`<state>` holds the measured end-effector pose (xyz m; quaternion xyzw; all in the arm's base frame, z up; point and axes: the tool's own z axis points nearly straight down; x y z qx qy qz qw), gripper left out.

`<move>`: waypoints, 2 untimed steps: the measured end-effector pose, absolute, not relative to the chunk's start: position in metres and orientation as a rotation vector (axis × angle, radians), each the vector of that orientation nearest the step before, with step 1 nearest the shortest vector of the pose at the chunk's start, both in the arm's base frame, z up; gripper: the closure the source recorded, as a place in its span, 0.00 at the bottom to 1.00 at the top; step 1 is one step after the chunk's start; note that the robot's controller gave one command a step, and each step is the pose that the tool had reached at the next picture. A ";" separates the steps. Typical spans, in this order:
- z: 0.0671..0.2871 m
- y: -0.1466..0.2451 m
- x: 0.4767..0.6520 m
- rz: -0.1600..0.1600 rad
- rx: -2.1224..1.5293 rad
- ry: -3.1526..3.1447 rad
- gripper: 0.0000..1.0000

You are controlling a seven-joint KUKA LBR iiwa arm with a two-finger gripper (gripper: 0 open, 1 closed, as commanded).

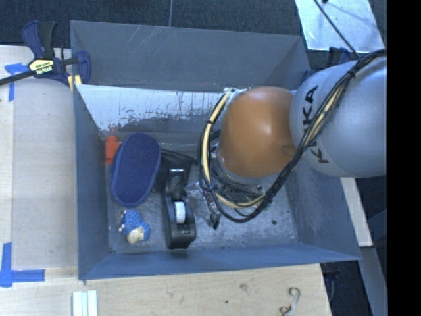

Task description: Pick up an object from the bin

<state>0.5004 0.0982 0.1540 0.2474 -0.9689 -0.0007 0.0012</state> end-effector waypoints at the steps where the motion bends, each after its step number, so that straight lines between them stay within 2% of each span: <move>1: 0.133 0.112 0.487 0.000 0.877 -3.022 1.00; 2: 0.133 0.112 0.486 -0.001 0.874 -3.021 0.00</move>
Offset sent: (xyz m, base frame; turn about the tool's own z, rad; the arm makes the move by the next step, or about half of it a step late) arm -0.0149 0.0137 -0.0212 -0.0666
